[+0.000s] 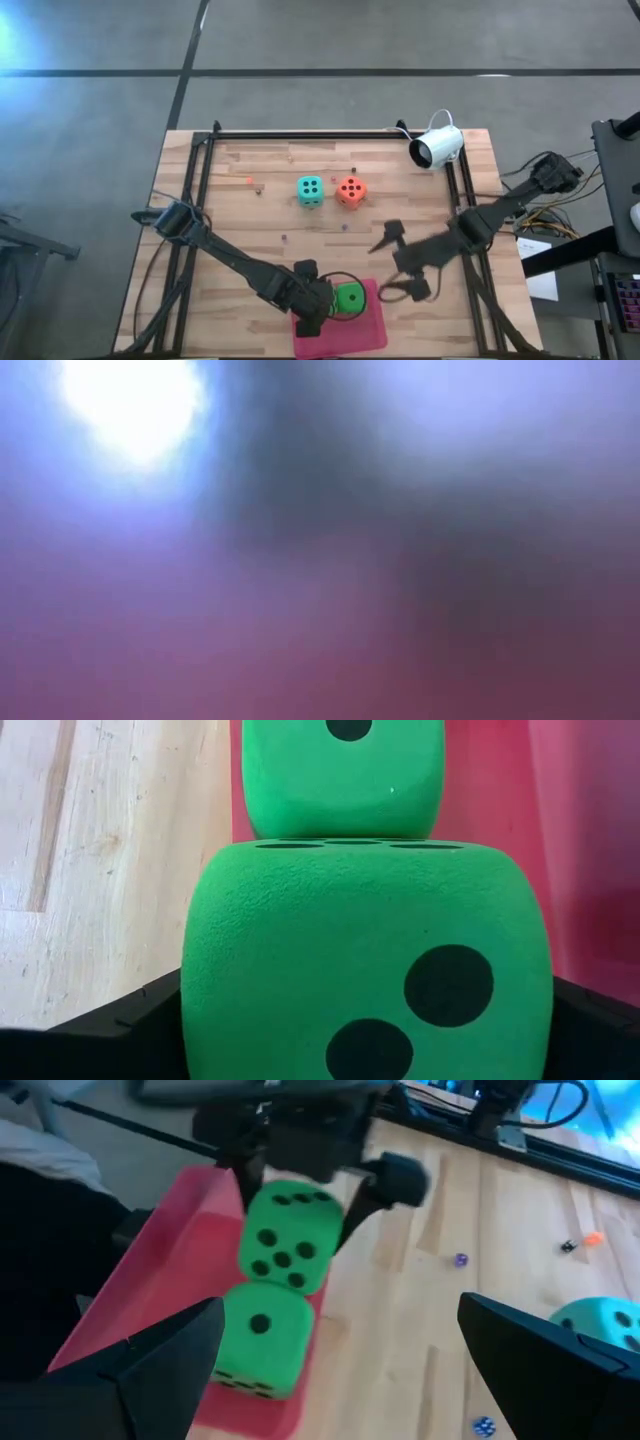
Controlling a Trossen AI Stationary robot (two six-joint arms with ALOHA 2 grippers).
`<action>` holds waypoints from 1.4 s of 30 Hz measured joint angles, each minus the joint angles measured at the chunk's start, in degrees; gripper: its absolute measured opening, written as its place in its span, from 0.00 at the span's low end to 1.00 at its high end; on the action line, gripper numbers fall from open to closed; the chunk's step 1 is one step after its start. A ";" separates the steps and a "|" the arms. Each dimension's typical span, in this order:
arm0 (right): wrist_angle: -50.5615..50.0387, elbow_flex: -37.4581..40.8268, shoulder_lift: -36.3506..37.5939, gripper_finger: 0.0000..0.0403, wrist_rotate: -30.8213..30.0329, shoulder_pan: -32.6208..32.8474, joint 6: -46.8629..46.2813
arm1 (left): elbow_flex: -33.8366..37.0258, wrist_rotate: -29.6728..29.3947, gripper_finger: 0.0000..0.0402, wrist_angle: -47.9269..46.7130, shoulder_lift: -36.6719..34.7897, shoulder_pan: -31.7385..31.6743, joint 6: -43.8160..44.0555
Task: Pick & Place Dice
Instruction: Put the green dice into the pink bin
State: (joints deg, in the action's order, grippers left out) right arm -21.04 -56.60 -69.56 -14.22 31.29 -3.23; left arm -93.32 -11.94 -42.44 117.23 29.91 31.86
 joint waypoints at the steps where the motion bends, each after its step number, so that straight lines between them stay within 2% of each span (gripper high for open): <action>1: 1.09 1.02 0.00 0.99 -1.08 1.26 -0.50 | 0.00 0.00 0.98 0.00 0.00 0.00 0.01; 9: 18.49 11.50 -1.24 0.99 -2.32 5.31 -0.96 | 0.00 0.00 0.98 0.12 0.00 0.00 -0.01; 15: 26.43 13.34 -7.56 0.99 -5.19 5.49 1.05 | 0.00 0.00 0.98 0.46 0.00 0.00 -0.01; 26: 28.86 1.96 -23.85 0.99 -4.87 5.51 9.47 | 0.00 0.00 0.98 0.85 0.00 0.00 -0.01; 33: 28.52 -4.12 -28.94 0.99 -2.06 5.11 12.67 | 0.00 -0.01 0.98 1.02 -0.02 0.04 -0.03; 42: 28.74 -6.32 -32.83 0.99 -0.77 3.89 13.61 | 0.00 -0.02 0.99 1.09 -0.02 0.02 -0.03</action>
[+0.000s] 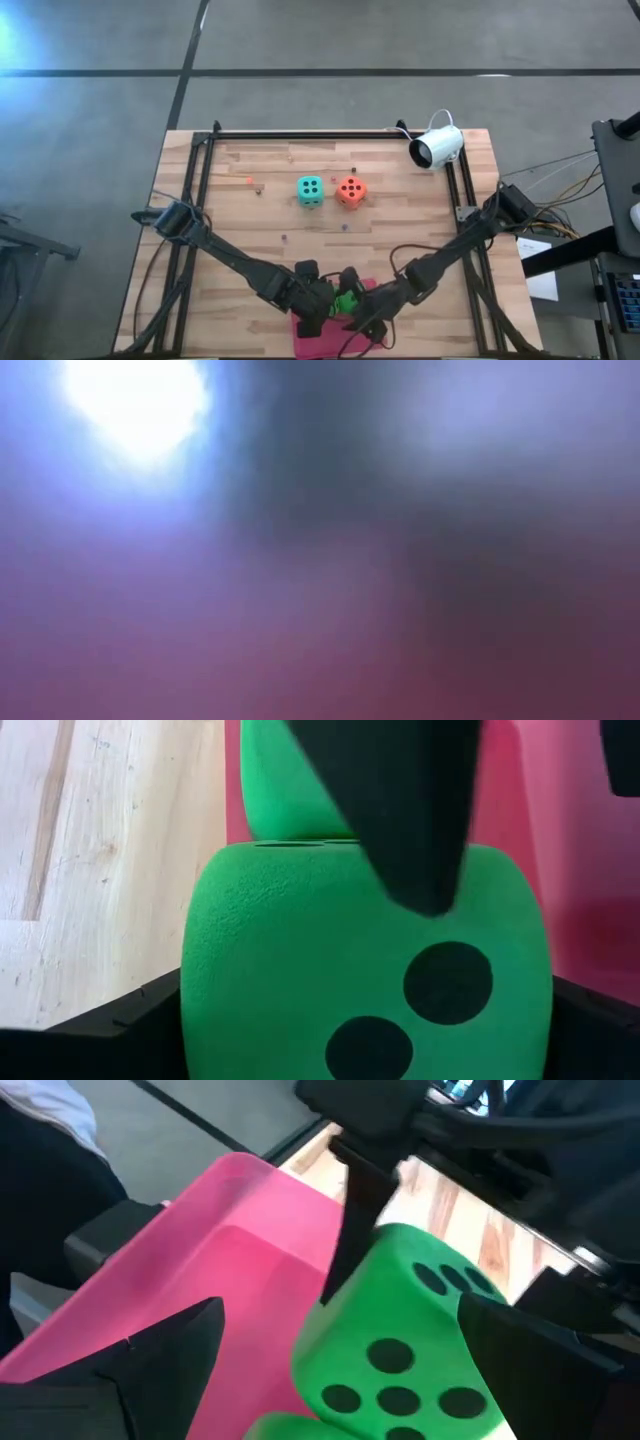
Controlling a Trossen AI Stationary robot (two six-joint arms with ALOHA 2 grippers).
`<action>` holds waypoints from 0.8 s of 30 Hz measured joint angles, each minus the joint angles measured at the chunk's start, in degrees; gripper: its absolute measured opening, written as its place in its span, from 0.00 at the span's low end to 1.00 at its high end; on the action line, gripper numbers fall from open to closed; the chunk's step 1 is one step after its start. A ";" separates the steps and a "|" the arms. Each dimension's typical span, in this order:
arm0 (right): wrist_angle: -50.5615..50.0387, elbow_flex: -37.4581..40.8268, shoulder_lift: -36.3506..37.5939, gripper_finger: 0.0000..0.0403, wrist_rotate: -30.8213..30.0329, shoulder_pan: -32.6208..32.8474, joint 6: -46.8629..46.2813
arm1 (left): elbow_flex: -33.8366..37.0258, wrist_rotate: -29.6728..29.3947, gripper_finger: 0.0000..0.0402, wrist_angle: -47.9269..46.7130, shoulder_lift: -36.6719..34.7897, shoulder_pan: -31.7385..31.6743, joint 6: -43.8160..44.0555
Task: Pick & Place Dice
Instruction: Put the green dice into the pink bin
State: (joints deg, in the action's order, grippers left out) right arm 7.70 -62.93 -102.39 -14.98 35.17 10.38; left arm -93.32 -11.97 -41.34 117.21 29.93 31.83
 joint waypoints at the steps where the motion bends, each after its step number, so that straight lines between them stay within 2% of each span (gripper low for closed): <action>1: 0.04 -0.09 0.00 0.99 -0.05 -0.07 0.08 | 0.00 0.02 0.98 0.01 0.00 0.00 0.00; 13: 0.23 0.97 -0.11 0.99 0.15 -1.06 -1.39 | 0.02 0.02 0.99 0.79 0.00 -0.02 -0.11; 24: -1.30 1.02 -0.20 0.99 3.13 -1.15 -3.04 | 0.02 0.20 0.98 0.65 0.00 0.00 -0.33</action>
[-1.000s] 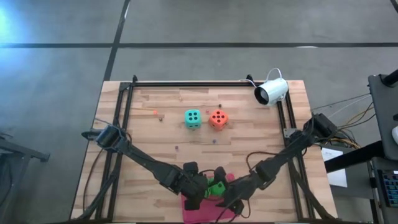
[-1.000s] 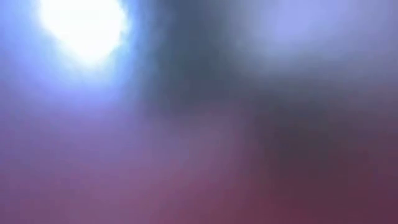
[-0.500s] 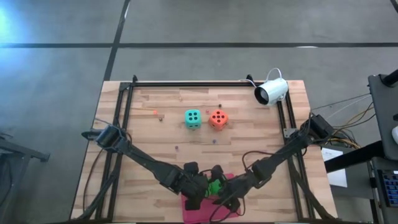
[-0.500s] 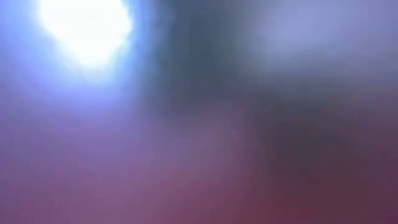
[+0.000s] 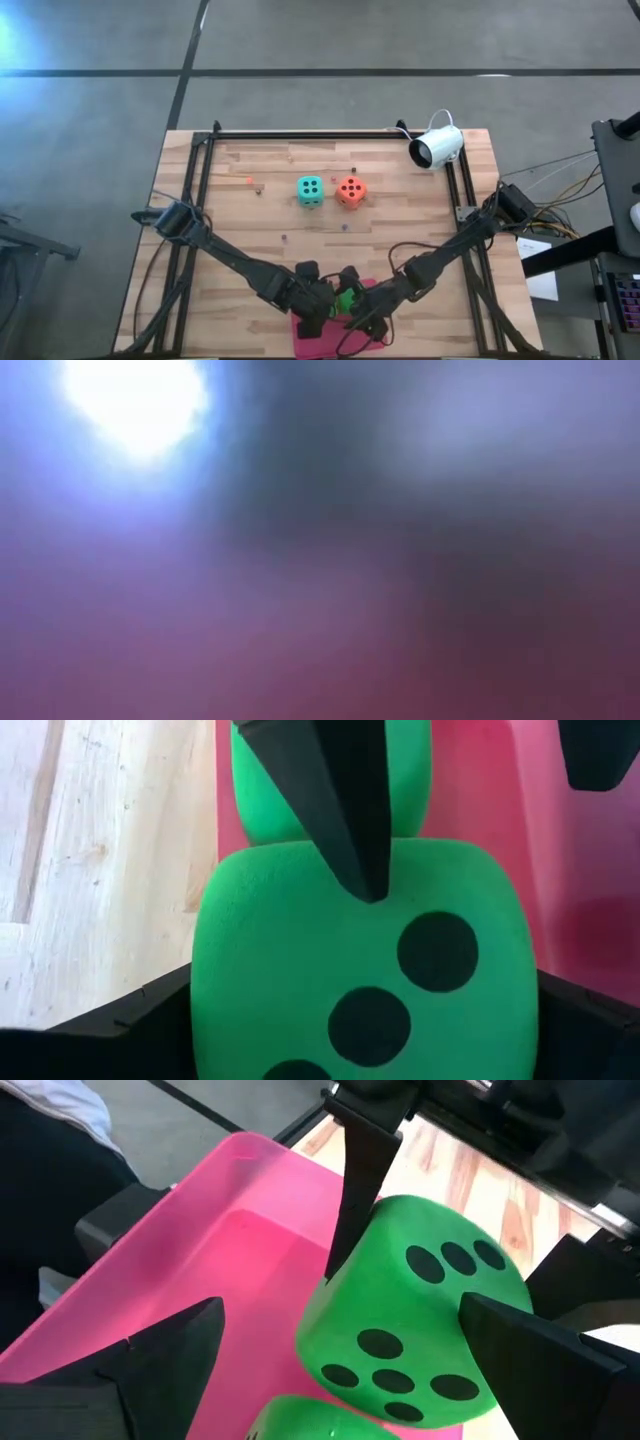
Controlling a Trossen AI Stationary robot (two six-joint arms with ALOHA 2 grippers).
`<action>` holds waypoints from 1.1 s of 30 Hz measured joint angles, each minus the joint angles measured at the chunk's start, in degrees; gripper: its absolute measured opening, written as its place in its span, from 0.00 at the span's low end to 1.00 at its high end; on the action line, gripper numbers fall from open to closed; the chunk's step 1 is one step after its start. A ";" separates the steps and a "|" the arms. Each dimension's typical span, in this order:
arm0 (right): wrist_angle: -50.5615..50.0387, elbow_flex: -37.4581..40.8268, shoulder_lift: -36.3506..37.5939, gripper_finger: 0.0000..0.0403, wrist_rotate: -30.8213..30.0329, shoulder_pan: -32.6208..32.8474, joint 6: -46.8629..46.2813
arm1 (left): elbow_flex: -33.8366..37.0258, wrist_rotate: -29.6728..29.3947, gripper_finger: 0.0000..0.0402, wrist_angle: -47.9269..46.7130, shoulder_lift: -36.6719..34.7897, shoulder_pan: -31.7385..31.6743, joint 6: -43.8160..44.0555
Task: Pick & Place Dice
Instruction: Put the green dice into the pink bin
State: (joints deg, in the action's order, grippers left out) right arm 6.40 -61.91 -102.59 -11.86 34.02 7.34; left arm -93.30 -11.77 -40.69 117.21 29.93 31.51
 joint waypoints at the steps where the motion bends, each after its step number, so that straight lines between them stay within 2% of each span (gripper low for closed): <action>1: -0.17 0.02 0.00 0.99 0.00 0.04 0.02 | 0.00 0.00 0.98 -0.03 0.00 0.00 0.00; 11: 3.87 -0.52 -0.01 0.99 -0.04 -0.14 3.53 | 0.00 -0.27 0.98 0.44 0.00 -0.04 -0.16; 20: 6.31 -0.55 -3.14 0.99 0.21 -1.13 4.56 | 0.00 -0.23 0.99 0.20 0.00 -0.10 -0.10; 33: 4.45 -0.68 -4.00 0.99 1.31 -1.49 2.01 | 0.00 -0.26 0.98 0.00 0.00 -0.31 -0.11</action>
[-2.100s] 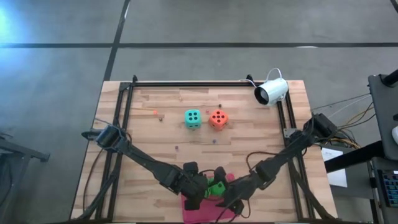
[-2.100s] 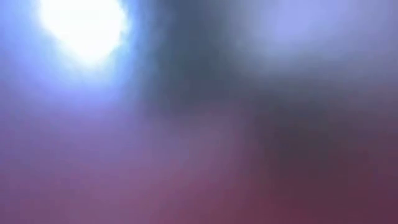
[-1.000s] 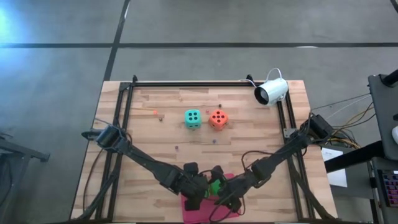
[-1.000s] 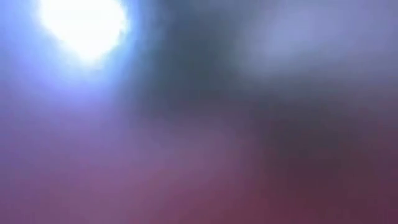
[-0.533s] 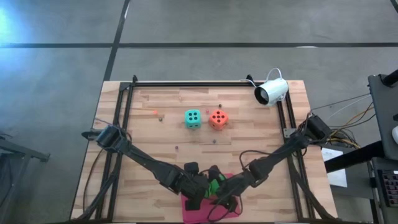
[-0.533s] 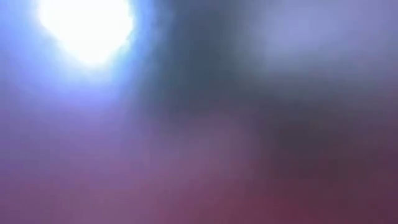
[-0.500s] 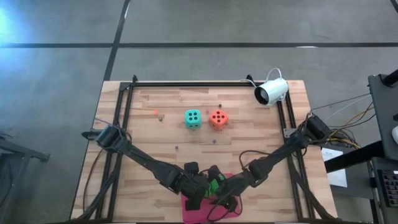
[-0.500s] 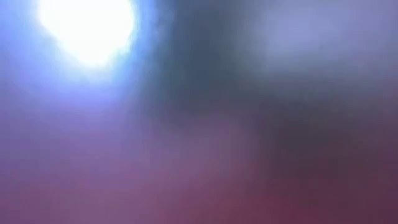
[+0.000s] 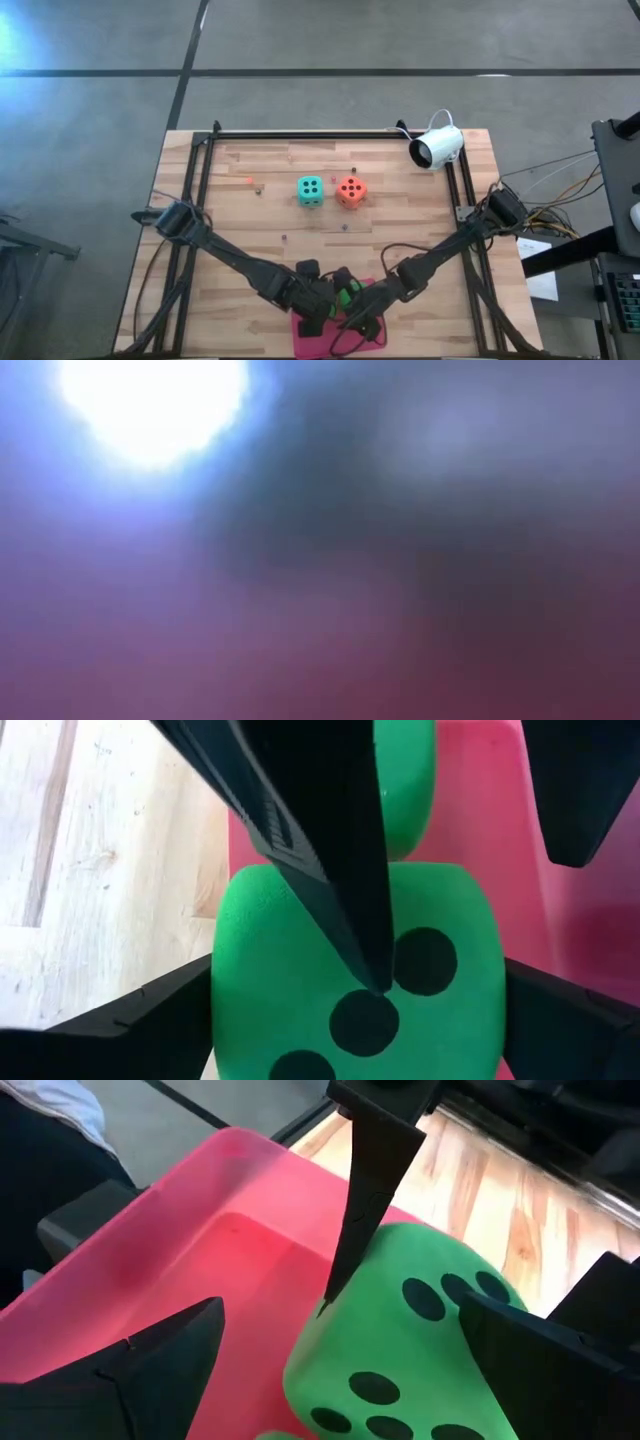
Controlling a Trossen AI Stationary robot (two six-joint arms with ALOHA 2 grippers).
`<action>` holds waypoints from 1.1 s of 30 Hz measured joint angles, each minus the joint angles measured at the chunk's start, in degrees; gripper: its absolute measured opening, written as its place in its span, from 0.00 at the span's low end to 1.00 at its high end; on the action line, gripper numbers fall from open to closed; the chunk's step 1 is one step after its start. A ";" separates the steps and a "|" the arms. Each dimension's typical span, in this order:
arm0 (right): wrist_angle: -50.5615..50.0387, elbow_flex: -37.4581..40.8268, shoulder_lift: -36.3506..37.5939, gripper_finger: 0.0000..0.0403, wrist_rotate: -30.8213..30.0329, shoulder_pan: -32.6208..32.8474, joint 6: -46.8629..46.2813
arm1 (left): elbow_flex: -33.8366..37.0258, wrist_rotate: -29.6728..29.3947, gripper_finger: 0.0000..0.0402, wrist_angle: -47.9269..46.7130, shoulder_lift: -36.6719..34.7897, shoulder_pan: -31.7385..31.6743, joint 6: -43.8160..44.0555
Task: Pick & Place Dice
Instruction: Put the green dice into the pink bin
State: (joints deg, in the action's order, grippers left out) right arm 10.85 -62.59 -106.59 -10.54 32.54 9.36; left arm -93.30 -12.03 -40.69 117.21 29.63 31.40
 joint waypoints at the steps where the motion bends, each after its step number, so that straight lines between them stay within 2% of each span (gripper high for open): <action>1: -0.64 -0.01 0.00 0.99 -0.02 -0.02 -0.18 | 0.00 0.02 0.98 -0.04 0.00 0.00 0.00; 12: -2.49 0.02 0.13 0.99 0.34 -0.18 -0.58 | 0.00 0.02 0.98 -0.41 0.01 0.00 0.00; 21: -2.26 -2.87 0.02 0.99 0.06 -0.18 1.39 | -0.04 -1.13 0.99 -0.01 -0.13 0.07 -0.02; 33: -0.91 -1.27 0.00 0.99 0.09 -0.35 0.88 | -0.02 -2.51 0.99 0.91 -0.04 -0.11 0.01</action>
State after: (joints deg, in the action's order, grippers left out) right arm 9.93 -63.86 -106.59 -10.46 32.18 10.24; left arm -93.32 -14.54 -39.78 117.16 29.52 31.41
